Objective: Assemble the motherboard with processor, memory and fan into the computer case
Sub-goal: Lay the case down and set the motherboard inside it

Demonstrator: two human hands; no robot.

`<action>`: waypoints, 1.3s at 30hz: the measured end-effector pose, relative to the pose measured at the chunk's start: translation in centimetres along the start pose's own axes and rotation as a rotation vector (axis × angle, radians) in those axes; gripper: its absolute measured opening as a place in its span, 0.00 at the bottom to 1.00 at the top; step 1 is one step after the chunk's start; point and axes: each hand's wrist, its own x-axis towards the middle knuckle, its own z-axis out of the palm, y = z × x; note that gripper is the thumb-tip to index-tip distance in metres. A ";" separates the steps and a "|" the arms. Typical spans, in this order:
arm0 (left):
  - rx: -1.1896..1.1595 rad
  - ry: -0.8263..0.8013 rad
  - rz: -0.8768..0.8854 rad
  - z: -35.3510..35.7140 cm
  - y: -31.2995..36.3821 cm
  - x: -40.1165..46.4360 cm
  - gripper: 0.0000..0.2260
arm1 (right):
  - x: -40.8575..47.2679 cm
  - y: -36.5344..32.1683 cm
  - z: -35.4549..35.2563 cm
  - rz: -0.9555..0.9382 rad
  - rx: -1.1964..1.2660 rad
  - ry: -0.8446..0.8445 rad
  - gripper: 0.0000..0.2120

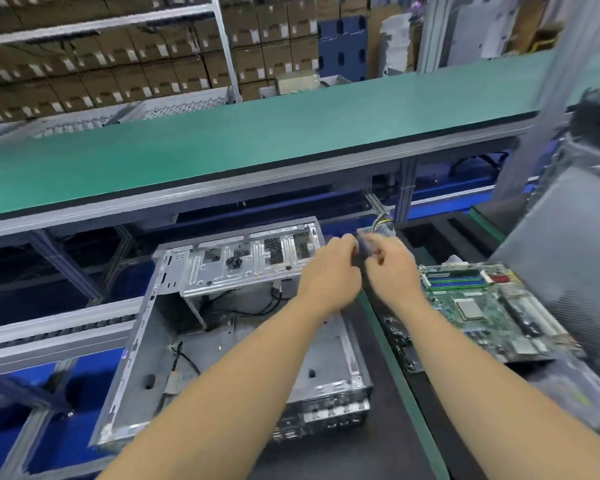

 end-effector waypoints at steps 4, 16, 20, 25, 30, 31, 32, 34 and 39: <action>0.064 -0.203 -0.028 6.3 5.2 2.1 0.07 | -0.2 8.4 -5.8 0.260 -0.330 0.024 0.17; 0.234 -0.395 -0.120 20.6 9.6 2.9 0.16 | -0.2 22.2 -16.2 0.593 -0.786 -0.132 0.21; 0.221 -0.389 -0.190 21.3 9.6 3.6 0.16 | -0.4 24.1 -17.2 0.720 -0.744 -0.204 0.24; 0.256 -0.387 -0.212 22.1 9.5 4.2 0.14 | -0.7 26.0 -17.4 0.812 -0.663 -0.203 0.27; 0.340 -0.355 -0.241 23.0 9.3 4.7 0.14 | -0.5 27.1 -17.8 0.812 -0.573 -0.182 0.25; 0.330 -0.345 -0.261 23.2 9.3 4.6 0.15 | -0.5 27.2 -17.8 0.799 -0.564 -0.181 0.25; 0.307 -0.333 -0.283 23.5 9.4 4.5 0.15 | -0.5 27.3 -17.9 0.785 -0.555 -0.179 0.25; 0.222 -0.313 -0.354 24.2 9.8 4.4 0.16 | -0.4 27.5 -17.9 0.769 -0.529 -0.166 0.24; 0.070 -0.291 -0.526 24.8 10.6 5.1 0.20 | -0.1 27.3 -17.7 0.767 -0.489 -0.122 0.23</action>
